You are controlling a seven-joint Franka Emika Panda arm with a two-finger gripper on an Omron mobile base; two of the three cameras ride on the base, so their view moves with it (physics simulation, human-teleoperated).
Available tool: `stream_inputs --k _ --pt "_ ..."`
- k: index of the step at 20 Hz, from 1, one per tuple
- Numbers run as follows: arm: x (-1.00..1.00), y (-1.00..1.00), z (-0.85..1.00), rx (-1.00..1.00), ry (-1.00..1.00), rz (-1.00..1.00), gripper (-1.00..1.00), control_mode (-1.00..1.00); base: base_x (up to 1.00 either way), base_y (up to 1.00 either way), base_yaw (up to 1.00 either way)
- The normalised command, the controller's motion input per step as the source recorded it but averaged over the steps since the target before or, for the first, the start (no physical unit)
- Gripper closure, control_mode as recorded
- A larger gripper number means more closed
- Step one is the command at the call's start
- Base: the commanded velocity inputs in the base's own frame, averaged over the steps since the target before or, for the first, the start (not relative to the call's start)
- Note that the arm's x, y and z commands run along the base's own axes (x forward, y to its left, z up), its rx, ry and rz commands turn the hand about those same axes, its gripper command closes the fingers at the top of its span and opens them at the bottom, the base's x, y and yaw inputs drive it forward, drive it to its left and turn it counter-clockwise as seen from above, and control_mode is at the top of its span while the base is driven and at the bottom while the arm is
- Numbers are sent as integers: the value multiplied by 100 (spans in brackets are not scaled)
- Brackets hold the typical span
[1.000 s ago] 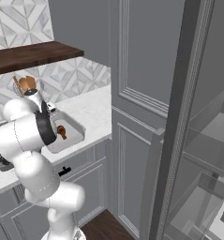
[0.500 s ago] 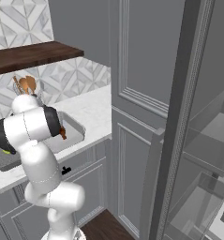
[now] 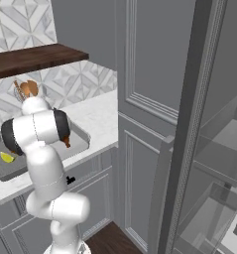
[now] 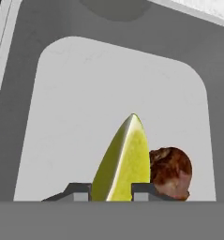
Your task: Place one lemon wedge and one chicken drumstick in each tupperware on the nearby counter, to pack two identical lunches.
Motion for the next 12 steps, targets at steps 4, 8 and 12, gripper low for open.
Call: stream_inputs --k 4,8,12 --pt "18 0 -1 0 -6 6 100 -100 0 0 0" --pt "5 0 -2 0 -3 2 -100 -100 0 0 0" --pt "0 0 4 0 0 0 -100 -100 0 0 0"
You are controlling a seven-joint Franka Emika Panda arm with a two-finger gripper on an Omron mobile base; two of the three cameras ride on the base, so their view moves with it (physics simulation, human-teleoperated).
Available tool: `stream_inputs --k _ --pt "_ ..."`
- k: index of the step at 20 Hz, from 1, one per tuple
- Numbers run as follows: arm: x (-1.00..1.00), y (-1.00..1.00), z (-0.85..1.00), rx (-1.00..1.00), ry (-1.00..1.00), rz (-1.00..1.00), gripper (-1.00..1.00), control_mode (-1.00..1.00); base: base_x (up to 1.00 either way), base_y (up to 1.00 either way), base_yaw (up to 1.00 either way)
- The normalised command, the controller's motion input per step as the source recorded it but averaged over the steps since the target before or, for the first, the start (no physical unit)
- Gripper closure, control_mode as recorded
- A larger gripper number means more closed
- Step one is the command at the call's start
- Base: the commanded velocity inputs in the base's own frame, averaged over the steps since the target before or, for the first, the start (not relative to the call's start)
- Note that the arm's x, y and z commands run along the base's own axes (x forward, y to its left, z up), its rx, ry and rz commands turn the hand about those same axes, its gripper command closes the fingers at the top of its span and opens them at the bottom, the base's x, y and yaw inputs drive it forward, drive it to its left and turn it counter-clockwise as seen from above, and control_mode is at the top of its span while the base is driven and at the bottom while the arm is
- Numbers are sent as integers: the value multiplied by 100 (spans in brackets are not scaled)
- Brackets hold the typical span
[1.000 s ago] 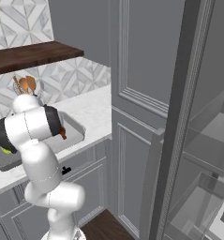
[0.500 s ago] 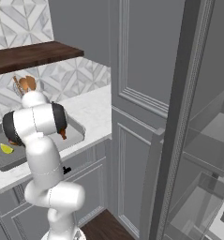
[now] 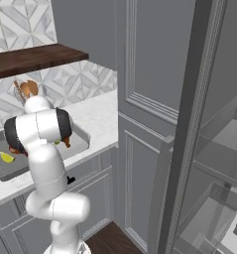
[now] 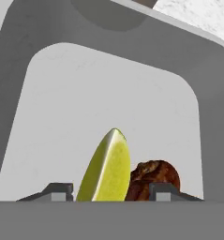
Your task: Place one lemon wedge and one chicken drumstick in each tupperware on the nearby counter, to pack two identical lunches.
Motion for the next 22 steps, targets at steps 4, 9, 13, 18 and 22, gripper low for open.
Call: stream_inputs --k 4,9,13,18,22 --pt "0 0 17 -4 0 0 -100 -100 0 0 0" --pt "-23 -21 62 0 1 -16 -100 -100 0 0 0" --pt "-58 -63 56 10 0 -39 -100 -100 0 0 0" --pt "-87 -72 28 19 0 -43 -100 -100 0 0 0" --pt "-95 -44 11 27 0 -42 -100 -100 0 0 0"
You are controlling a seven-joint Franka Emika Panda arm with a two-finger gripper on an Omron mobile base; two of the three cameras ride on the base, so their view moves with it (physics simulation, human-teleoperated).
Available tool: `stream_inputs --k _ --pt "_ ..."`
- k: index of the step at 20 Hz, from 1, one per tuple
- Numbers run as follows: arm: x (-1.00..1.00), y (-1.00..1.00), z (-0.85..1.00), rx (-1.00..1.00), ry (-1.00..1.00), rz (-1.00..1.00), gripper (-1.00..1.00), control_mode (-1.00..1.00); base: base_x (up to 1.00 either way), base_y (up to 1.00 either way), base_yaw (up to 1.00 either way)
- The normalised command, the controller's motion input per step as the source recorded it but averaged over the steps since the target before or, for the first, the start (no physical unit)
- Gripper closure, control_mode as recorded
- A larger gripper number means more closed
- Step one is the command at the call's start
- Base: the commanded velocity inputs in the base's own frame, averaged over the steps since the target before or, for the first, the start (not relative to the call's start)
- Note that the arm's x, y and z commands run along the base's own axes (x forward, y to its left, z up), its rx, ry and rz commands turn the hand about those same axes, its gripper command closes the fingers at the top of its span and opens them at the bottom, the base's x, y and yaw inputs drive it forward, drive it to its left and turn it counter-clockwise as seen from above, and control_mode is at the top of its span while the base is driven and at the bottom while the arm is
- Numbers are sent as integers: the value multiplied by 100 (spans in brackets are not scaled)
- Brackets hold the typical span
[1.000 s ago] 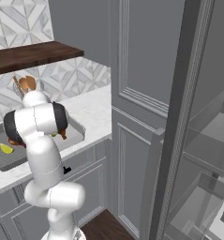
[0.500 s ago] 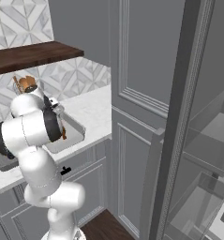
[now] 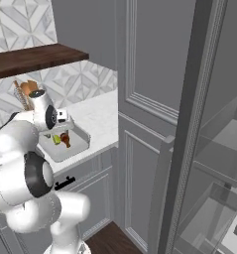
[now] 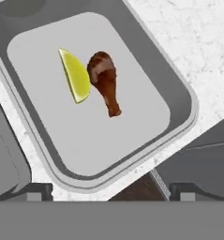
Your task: Place one lemon wedge and one chicken drumstick in each tupperware on the nearby counter, to pack two identical lunches.
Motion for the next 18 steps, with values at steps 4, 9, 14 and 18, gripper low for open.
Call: stream_inputs --k 4,9,14,18 --pt "-96 -59 53 21 1 -40 -100 -100 0 0 0" --pt "-82 -72 77 12 4 -27 -100 -100 0 0 0" --pt "-79 -49 72 0 3 -6 -100 -100 0 0 0" --pt "-100 -23 37 -1 -6 4 -100 -100 0 0 0"
